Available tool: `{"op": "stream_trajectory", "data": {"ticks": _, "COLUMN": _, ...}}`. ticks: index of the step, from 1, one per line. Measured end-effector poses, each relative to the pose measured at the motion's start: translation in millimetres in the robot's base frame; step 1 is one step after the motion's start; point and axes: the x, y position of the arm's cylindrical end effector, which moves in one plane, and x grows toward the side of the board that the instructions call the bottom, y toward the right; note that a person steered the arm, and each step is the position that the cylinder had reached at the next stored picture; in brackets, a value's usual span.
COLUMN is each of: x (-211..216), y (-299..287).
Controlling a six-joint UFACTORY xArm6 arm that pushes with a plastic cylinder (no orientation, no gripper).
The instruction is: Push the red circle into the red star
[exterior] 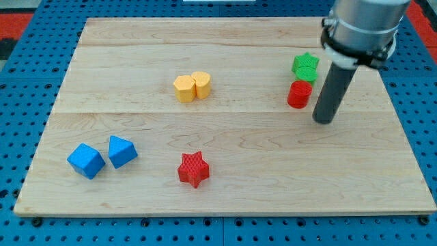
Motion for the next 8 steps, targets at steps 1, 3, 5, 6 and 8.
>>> {"op": "stream_trajectory", "data": {"ticks": 1, "x": -28.8, "y": -32.2}}
{"op": "stream_trajectory", "data": {"ticks": 3, "x": -70.1, "y": -67.3}}
{"op": "stream_trajectory", "data": {"ticks": 5, "x": -60.9, "y": -117.5}}
{"op": "stream_trajectory", "data": {"ticks": 6, "x": 31.4, "y": -156.2}}
{"op": "stream_trajectory", "data": {"ticks": 8, "x": 52.6, "y": -104.8}}
